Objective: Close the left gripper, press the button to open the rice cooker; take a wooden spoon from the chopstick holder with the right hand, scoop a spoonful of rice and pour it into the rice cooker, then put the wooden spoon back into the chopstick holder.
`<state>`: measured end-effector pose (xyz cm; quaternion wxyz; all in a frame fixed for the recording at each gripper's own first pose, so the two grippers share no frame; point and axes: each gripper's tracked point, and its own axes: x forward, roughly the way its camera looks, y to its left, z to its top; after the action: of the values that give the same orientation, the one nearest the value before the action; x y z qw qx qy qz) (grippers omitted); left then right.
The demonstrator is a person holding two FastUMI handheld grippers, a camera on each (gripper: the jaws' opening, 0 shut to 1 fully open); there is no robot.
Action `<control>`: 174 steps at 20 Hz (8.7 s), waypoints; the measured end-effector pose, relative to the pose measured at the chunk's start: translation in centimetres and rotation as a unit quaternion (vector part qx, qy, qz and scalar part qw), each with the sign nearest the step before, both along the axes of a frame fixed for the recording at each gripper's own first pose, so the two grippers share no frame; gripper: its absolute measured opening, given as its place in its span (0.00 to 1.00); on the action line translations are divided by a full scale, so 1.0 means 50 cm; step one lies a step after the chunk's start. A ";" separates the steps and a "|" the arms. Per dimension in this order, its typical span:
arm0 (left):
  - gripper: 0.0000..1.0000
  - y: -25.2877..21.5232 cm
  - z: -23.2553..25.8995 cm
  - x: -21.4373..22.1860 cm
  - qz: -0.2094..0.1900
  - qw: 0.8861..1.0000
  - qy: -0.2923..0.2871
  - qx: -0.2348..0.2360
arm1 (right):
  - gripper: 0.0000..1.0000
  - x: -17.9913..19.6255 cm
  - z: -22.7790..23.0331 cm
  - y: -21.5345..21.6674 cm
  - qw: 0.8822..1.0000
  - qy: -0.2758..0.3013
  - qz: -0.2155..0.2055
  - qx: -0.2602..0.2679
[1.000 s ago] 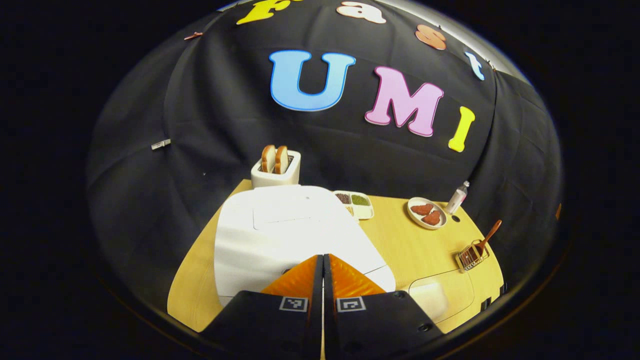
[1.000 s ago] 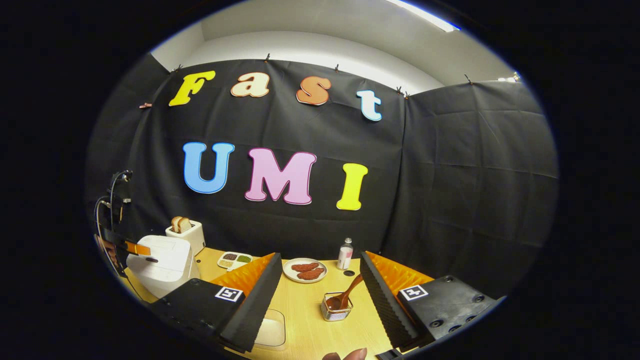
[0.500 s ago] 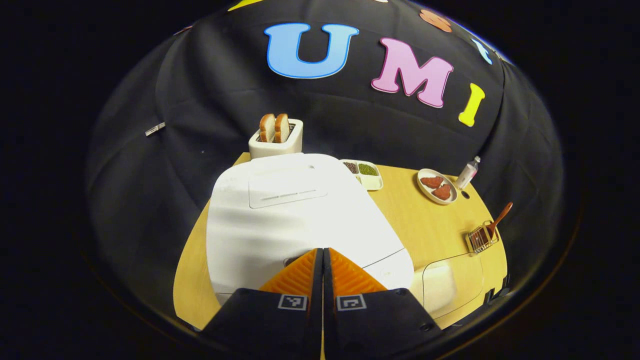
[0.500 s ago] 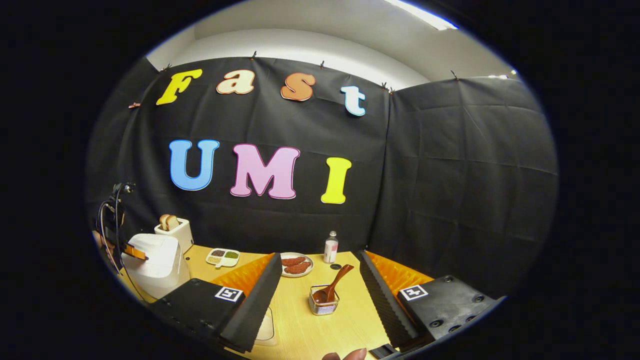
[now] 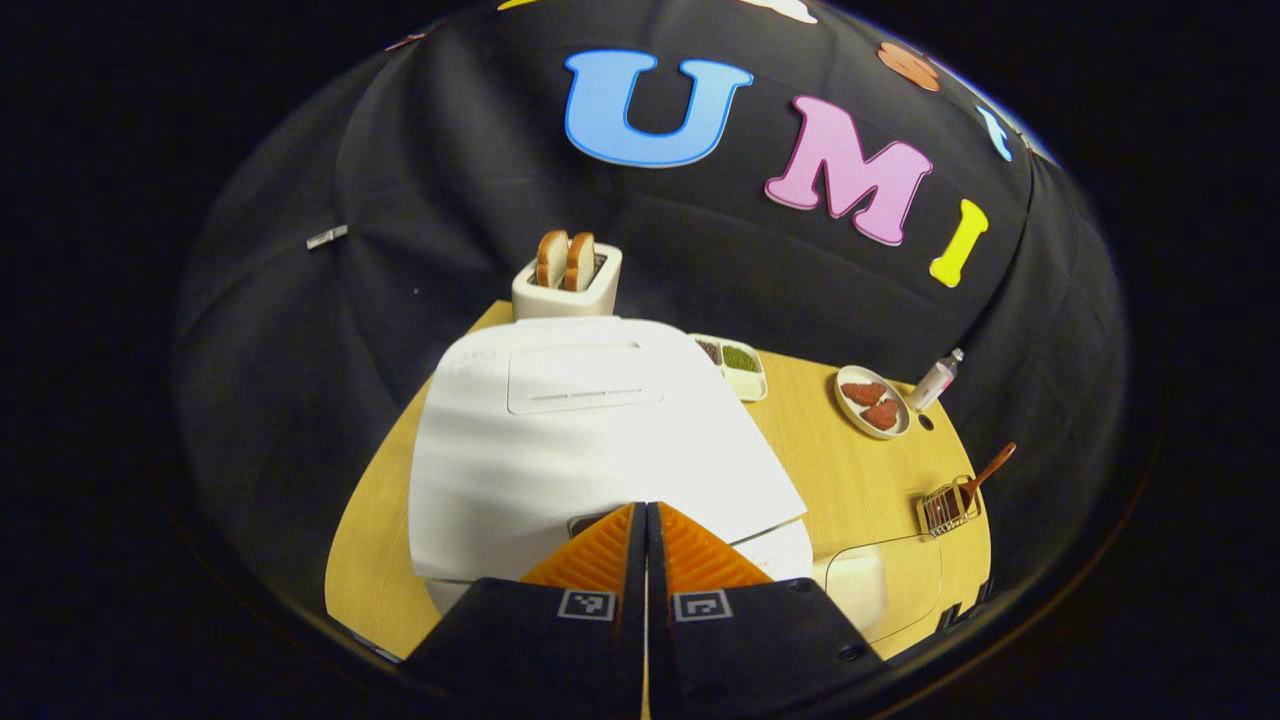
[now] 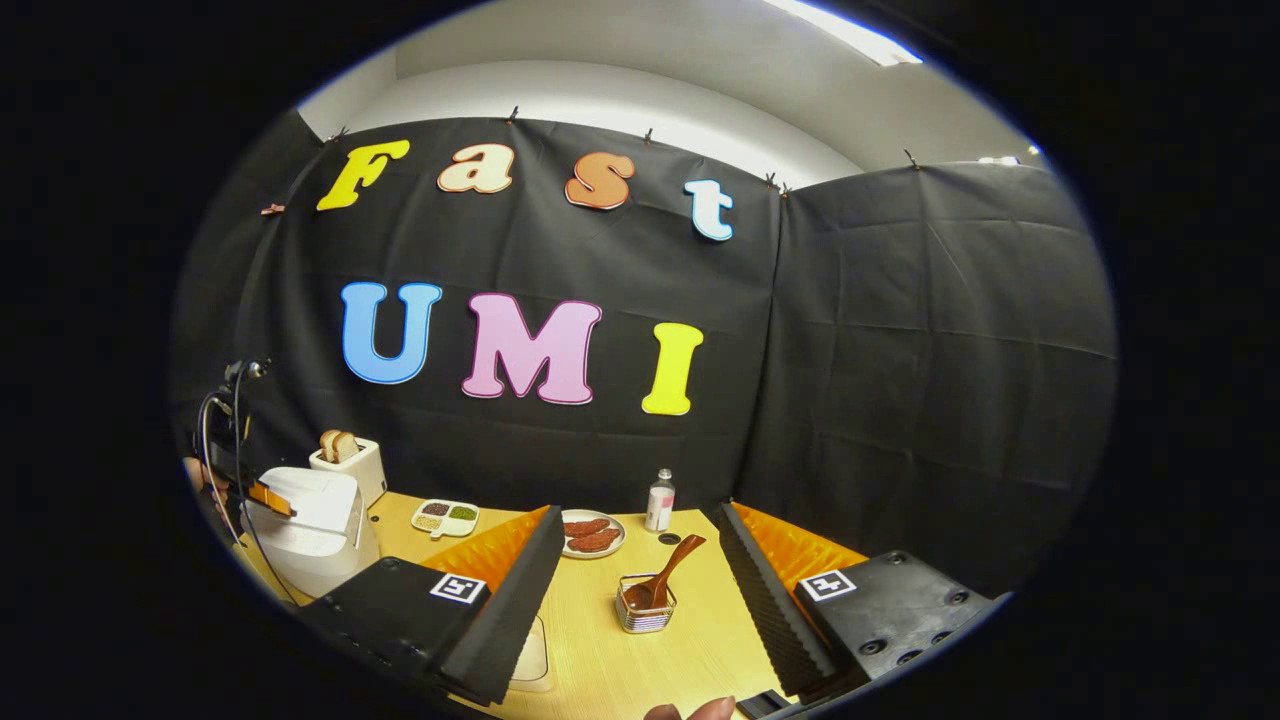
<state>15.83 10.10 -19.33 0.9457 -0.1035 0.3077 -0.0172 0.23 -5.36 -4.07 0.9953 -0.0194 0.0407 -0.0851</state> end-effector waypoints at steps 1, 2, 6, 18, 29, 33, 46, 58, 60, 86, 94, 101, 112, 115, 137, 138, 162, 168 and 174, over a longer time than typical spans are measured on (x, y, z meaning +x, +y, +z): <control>0.07 0.003 0.023 0.007 0.003 1.000 -0.021 0.007 | 0.98 -0.003 0.000 0.000 1.000 0.001 -0.002 -0.001; 0.07 0.008 0.043 0.012 0.006 0.999 -0.042 0.017 | 0.98 -0.004 -0.001 0.000 1.000 0.001 -0.002 -0.002; 0.08 0.032 0.146 0.036 0.017 0.989 -0.129 0.076 | 0.98 -0.014 0.002 -0.002 1.000 -0.002 -0.003 -0.008; 0.96 -0.009 0.325 -0.029 0.043 0.953 -0.260 0.149 | 0.98 0.022 -0.042 -0.086 1.000 0.009 0.020 0.021; 0.97 -0.148 0.270 -0.159 0.080 0.966 -0.223 0.104 | 0.98 0.205 -0.249 -0.161 0.988 0.078 0.111 0.080; 0.97 -0.199 0.235 -0.177 0.078 0.969 -0.207 0.109 | 0.98 0.288 -0.354 -0.178 0.979 0.114 0.134 0.101; 0.97 -0.290 0.157 -0.204 0.131 0.975 -0.157 0.089 | 0.64 0.434 -0.621 -0.155 0.942 0.224 0.172 0.185; 0.97 -0.268 0.174 -0.230 0.137 0.973 -0.161 0.092 | 0.13 0.435 -0.540 -0.139 0.944 0.179 0.189 0.205; 0.97 -0.253 0.179 -0.239 0.136 0.973 -0.162 0.086 | 0.12 0.431 -0.496 -0.144 0.947 0.165 0.179 0.208; 0.97 -0.057 0.230 -0.278 0.004 0.974 -0.213 0.082 | 0.12 0.143 -0.470 0.314 0.956 0.215 0.199 0.002; 0.97 -0.015 0.206 -0.288 0.019 0.976 -0.208 0.059 | 0.13 0.125 -0.559 0.353 0.947 0.276 0.138 0.089; 0.96 0.016 0.203 -0.294 0.041 0.976 -0.209 0.046 | 0.13 0.116 -0.562 0.404 0.913 0.294 0.128 0.253; 0.95 0.009 0.211 -0.302 0.044 0.975 -0.215 0.045 | 0.12 0.119 -0.513 0.360 0.844 0.255 0.114 0.458; 0.95 0.005 0.219 -0.303 0.044 0.974 -0.217 0.045 | 0.12 0.125 -0.472 0.337 0.830 0.229 0.112 0.496; 0.95 0.060 0.181 -0.293 0.074 0.977 -0.199 0.032 | 0.12 0.305 -0.090 0.587 0.770 0.128 0.184 0.598; 0.95 0.067 0.180 -0.294 0.077 0.976 -0.199 0.033 | 0.12 0.317 -0.088 0.615 0.773 0.131 0.189 0.591; 0.95 0.161 0.135 -0.284 0.115 0.976 -0.185 0.023 | 0.12 0.404 -0.185 0.926 0.903 0.151 0.306 0.260; 0.95 0.183 0.123 -0.295 0.124 0.976 -0.178 0.020 | 0.12 0.393 -0.187 0.976 0.913 0.134 0.348 0.164; 0.95 0.196 0.118 -0.297 0.128 0.976 -0.177 0.019 | 0.12 0.388 -0.194 1.013 0.914 0.116 0.384 0.065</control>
<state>0.96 19.89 -13.42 0.9814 -0.1192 0.1196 0.0916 19.64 45.29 -13.79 0.9388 0.0212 0.1509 0.3091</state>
